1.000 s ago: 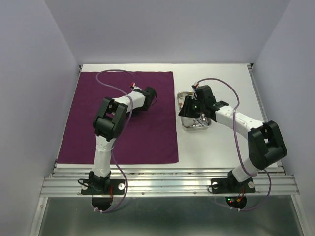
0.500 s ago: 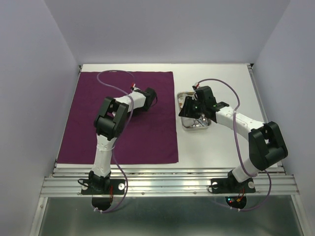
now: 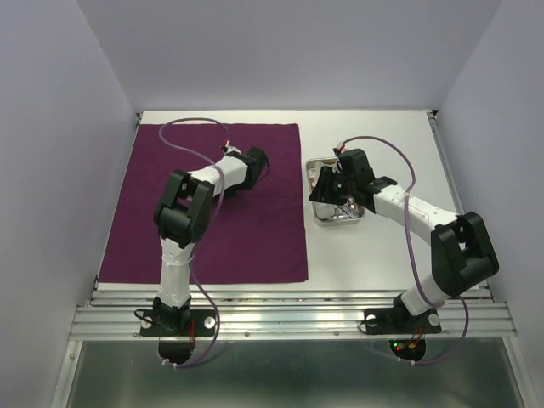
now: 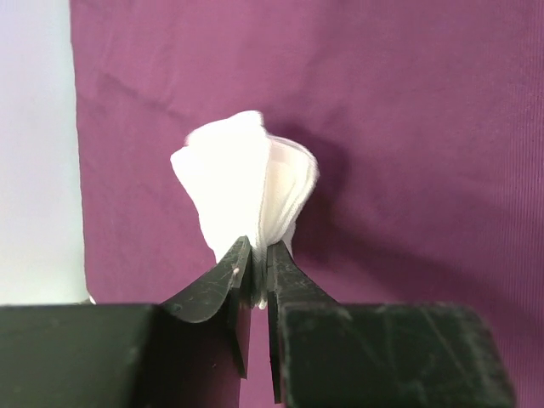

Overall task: Prepare the surgical pack
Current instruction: Move the medical item into the surgical kit, then pick up the medical item from the surgical kit, then place the medical item in the container.

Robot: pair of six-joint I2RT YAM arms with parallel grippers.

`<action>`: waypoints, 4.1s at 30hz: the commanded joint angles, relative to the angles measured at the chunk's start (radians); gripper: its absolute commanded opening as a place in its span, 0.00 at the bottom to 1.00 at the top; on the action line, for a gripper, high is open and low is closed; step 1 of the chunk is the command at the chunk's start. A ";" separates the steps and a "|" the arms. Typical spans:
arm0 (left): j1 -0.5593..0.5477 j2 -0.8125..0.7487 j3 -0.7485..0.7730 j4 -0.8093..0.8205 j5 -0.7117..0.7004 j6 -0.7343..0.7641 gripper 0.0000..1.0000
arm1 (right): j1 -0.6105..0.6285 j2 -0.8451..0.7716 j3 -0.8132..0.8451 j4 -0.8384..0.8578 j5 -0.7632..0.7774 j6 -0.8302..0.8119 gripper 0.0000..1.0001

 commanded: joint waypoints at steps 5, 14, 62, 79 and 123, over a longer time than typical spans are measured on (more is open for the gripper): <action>-0.066 -0.204 -0.034 -0.044 0.037 -0.087 0.00 | 0.008 -0.035 0.008 0.031 0.014 0.006 0.48; -0.299 -0.086 0.126 -0.156 0.077 -0.188 0.00 | 0.008 -0.084 -0.017 0.008 0.095 0.004 0.48; 0.280 -0.808 -0.214 0.131 0.620 -0.019 0.76 | 0.281 0.270 0.256 0.160 0.093 0.219 0.73; 0.286 -0.827 -0.264 0.166 0.649 0.017 0.75 | 0.281 0.430 0.284 0.172 0.184 0.355 0.76; 0.288 -0.813 -0.306 0.211 0.682 0.036 0.74 | -0.332 -0.027 -0.050 0.147 -0.339 0.010 0.01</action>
